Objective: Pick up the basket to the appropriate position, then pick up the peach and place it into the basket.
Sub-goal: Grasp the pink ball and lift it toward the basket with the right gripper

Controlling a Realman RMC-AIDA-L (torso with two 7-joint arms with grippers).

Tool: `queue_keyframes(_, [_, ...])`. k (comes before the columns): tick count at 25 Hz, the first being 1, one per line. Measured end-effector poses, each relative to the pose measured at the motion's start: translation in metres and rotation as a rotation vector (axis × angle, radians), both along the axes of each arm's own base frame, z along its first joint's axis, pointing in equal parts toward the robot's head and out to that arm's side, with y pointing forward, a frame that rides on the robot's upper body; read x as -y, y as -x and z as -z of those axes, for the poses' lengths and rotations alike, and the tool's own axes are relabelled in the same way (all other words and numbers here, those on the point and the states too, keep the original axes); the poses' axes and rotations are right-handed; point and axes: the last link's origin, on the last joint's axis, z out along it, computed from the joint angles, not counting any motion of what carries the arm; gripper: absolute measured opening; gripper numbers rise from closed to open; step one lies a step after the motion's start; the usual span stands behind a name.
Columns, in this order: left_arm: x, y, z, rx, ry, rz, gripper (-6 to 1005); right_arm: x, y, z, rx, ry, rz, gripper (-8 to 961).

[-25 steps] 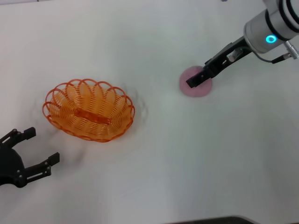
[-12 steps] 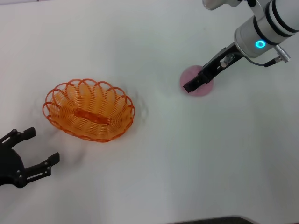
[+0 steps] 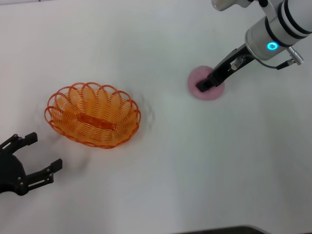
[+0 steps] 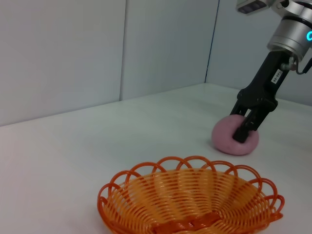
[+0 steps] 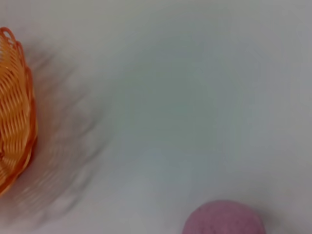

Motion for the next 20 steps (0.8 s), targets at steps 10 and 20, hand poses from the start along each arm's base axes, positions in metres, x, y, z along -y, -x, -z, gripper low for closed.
queue_keyframes(10, [-0.0001, 0.0001, -0.0003, 0.0, -0.002, -0.001, 937, 0.0005, -0.0006, 0.0005, 0.001, 0.003, 0.001, 394])
queue_keyframes(20, [-0.0007, -0.0003, -0.0003, 0.001, -0.003, 0.001, 938, 0.001, -0.0013, 0.001, 0.002, 0.007, 0.0, 289])
